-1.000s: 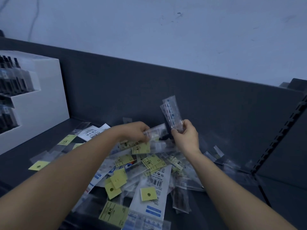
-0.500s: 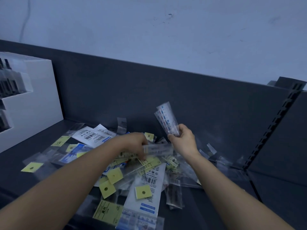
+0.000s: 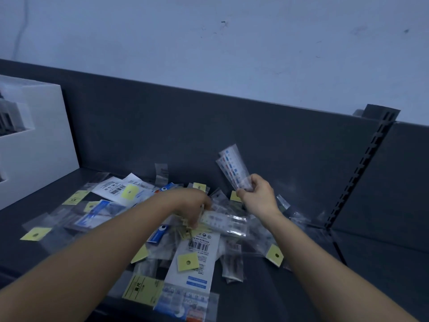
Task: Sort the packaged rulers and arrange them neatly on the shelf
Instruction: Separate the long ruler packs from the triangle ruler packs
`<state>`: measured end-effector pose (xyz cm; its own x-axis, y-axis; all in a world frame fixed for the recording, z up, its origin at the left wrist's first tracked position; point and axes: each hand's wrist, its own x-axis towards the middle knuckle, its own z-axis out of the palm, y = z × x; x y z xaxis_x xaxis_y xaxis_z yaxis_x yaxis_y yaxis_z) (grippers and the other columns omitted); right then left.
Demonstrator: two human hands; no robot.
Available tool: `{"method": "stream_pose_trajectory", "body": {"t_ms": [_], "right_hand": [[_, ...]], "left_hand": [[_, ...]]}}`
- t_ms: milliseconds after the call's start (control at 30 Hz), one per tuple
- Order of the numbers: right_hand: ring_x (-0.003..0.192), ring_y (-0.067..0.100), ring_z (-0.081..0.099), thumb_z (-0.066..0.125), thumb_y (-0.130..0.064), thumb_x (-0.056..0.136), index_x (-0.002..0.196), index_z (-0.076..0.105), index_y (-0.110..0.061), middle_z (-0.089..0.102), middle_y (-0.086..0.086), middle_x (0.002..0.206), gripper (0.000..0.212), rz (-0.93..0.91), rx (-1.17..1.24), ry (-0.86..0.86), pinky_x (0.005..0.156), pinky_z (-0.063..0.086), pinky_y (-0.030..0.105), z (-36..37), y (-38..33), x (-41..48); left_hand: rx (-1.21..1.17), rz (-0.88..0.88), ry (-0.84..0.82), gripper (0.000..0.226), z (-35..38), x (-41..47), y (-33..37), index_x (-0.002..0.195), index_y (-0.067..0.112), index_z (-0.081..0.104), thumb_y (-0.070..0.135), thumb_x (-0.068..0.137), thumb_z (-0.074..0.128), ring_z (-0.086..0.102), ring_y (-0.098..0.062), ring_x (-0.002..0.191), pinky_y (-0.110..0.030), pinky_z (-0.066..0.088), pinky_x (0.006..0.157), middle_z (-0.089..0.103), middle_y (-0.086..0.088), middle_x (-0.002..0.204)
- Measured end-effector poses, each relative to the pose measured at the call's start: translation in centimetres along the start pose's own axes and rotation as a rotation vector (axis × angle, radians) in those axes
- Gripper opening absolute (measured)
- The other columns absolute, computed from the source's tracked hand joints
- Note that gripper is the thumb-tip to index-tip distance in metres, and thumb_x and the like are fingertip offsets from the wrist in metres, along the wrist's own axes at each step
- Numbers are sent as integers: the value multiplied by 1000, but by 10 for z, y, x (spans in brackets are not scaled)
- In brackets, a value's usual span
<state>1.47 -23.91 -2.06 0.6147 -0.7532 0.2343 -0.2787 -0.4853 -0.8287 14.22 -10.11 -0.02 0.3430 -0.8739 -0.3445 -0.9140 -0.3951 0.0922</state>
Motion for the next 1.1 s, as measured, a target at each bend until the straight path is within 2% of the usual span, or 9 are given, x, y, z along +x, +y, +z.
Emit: {"method": "stream_pose_trajectory", "body": {"t_ms": [167,267,367,467,567,667,767,967,1100], "right_hand": [[64,17,50,64,-13,82,77,49,-14,54,-3,68,15,9,4,-7,61,44,33,-4,0,-4],[64,16,49,64,-13,82,80,50,-11,54,-2,71,14,9,-24,-38,60,41,30,-4,1,-7],[65,16,48,64,-13,83,83,52,-8,54,0,72,13,13,-51,-71,60,39,30,-3,3,-11],[68,20,55,63,-14,81,89,56,-7,61,5,78,13,43,-90,-96,61,45,34,0,4,-11],[74,24,61,63,-13,80,91,57,-10,64,8,88,13,116,-146,-199,61,47,35,4,3,-12],[86,26,65,62,-13,79,91,61,-14,66,9,95,12,183,-205,-317,68,52,38,10,2,-13],[96,29,64,61,-12,84,94,60,-11,65,13,103,10,240,-184,-367,70,47,33,16,-2,-14],[81,25,59,60,-4,87,102,58,-6,62,11,91,16,333,11,-417,64,48,29,26,-5,-18],[89,32,65,59,2,85,103,58,-4,67,20,102,19,342,160,-396,75,55,39,32,-6,-19]], "left_hand": [[168,34,139,52,-1,-5,10,130,34,55,3,89,46,42,-23,106,-36,23,89,53,3,131],[146,-21,326,44,11,-6,7,129,28,51,13,88,52,43,-23,117,-39,31,91,47,-3,124],[9,-224,517,25,17,-12,-1,107,13,48,32,92,53,56,-25,94,-32,41,70,58,-7,109],[49,-402,425,63,23,-14,-6,117,13,50,68,87,44,60,-22,95,-30,42,67,63,-3,108],[78,-449,361,87,31,-15,-6,136,13,42,79,80,40,55,-25,114,-34,43,77,53,-7,132],[-20,-404,339,76,39,-15,-1,137,15,41,68,83,50,45,-30,125,-39,44,96,43,-12,140],[-211,-392,343,74,43,-12,4,142,17,33,54,84,61,40,-34,129,-42,40,99,37,-12,142],[-698,-343,483,84,49,-10,9,148,20,23,12,79,72,46,-32,125,-42,46,98,25,-11,149],[-1023,-254,590,76,53,-9,20,130,31,32,9,69,72,56,-29,110,-47,52,89,50,-7,126]]}}
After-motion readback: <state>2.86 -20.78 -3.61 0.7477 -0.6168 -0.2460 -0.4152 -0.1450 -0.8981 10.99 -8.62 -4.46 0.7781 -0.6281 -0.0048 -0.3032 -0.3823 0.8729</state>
